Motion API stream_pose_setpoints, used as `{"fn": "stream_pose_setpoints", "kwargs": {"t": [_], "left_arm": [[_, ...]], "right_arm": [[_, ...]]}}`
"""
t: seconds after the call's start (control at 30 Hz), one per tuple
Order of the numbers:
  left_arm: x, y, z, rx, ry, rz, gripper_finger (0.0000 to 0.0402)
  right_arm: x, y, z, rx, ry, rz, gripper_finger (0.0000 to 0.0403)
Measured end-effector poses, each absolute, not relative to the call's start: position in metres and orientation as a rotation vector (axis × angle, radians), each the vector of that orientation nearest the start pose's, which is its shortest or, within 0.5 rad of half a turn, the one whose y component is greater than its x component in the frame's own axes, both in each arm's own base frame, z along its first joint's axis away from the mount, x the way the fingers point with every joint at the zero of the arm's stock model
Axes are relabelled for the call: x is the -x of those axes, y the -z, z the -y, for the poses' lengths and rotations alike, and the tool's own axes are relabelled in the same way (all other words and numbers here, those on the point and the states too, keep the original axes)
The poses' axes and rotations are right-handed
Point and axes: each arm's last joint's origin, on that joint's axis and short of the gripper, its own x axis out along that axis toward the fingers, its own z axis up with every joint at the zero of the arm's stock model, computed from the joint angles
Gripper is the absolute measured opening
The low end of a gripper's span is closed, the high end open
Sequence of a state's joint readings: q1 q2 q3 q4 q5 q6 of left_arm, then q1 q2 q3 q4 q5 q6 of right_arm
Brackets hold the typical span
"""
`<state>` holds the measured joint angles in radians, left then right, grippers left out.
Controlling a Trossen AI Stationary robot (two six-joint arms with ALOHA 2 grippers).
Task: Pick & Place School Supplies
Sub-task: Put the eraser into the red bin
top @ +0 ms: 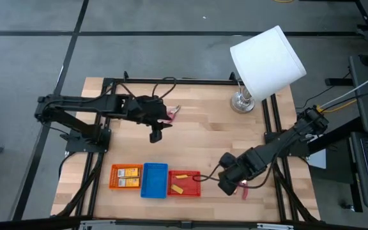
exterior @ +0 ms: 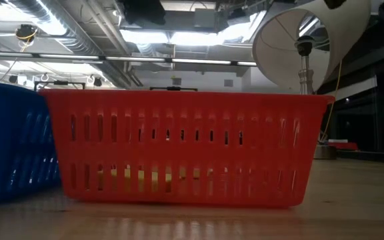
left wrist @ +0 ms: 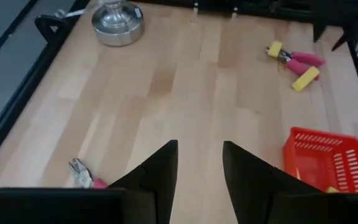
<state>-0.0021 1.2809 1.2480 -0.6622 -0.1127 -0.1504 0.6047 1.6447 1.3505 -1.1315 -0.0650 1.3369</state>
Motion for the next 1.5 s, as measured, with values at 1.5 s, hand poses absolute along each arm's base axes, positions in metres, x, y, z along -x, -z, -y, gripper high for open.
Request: {"fn": "stream_pose_setpoints", "kwargs": {"t": [1.5], "left_arm": [[-0.255, -0.342, 0.022, 0.119, -0.120, -0.771, 0.0121]], "right_arm": [[-0.268, -0.141, -0.190, -0.668, 0.421, -1.627, 0.0243]]}}
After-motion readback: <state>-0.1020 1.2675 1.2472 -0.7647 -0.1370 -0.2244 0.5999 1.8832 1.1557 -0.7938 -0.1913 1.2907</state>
